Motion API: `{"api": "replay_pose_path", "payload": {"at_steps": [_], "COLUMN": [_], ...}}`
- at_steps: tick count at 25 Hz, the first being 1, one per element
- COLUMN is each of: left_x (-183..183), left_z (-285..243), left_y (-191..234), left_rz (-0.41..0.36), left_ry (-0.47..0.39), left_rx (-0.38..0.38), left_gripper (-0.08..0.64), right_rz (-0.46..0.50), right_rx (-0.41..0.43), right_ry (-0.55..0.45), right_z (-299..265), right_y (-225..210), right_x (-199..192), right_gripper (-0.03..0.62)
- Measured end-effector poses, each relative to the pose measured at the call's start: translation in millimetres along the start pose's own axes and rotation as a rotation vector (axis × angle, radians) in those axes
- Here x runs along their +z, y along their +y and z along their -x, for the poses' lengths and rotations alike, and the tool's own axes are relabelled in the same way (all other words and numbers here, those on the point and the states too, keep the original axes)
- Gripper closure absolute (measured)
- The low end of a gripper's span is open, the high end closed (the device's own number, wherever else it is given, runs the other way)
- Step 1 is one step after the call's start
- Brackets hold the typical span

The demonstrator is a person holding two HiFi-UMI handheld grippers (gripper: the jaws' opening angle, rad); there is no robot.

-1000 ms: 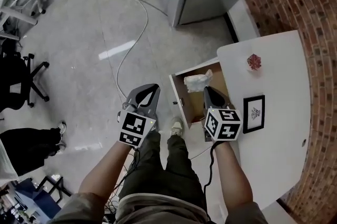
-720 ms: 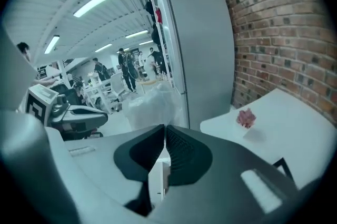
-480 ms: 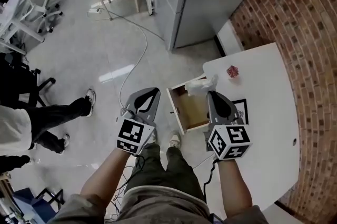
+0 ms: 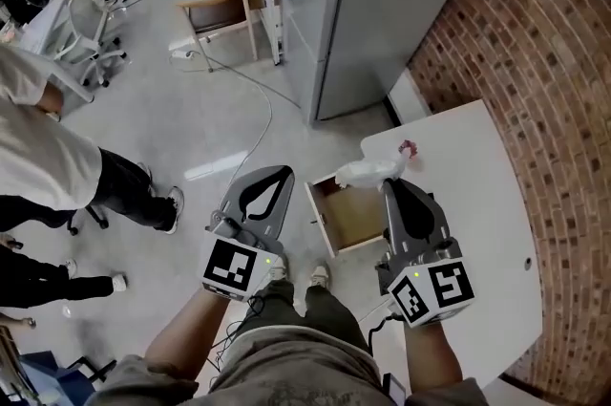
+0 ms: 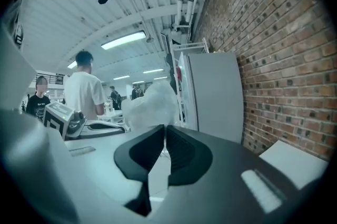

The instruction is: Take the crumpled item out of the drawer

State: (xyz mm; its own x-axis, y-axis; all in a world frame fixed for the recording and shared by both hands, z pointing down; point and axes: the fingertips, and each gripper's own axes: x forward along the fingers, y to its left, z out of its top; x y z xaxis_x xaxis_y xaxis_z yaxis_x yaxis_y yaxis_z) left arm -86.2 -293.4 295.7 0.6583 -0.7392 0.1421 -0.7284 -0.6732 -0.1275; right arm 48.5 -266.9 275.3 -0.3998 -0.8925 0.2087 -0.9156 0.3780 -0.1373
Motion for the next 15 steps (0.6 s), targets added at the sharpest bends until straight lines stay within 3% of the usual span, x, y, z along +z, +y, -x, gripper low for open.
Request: {"api": "replay_pose_path", "payload": {"at_steps": [5, 15], "left_x": [45.8, 74.8], "left_z": [23.9, 55.8], "left_y": [-6.8, -20.5], "left_rz": [-0.075, -0.042], "left_ry": [-0.067, -0.117], "left_rx": [0.003, 0.014], "left_gripper": [0.560, 0.560], "right_rz": [0.014, 0.088], "right_rx": [0.002, -0.014], "right_ry": [-0.079, -0.162], "right_z": [32.2, 76.4], "right_y": [17.7, 39.3], "right_x": [37.8, 63.3], "right_gripper": [0.548, 0.548]}}
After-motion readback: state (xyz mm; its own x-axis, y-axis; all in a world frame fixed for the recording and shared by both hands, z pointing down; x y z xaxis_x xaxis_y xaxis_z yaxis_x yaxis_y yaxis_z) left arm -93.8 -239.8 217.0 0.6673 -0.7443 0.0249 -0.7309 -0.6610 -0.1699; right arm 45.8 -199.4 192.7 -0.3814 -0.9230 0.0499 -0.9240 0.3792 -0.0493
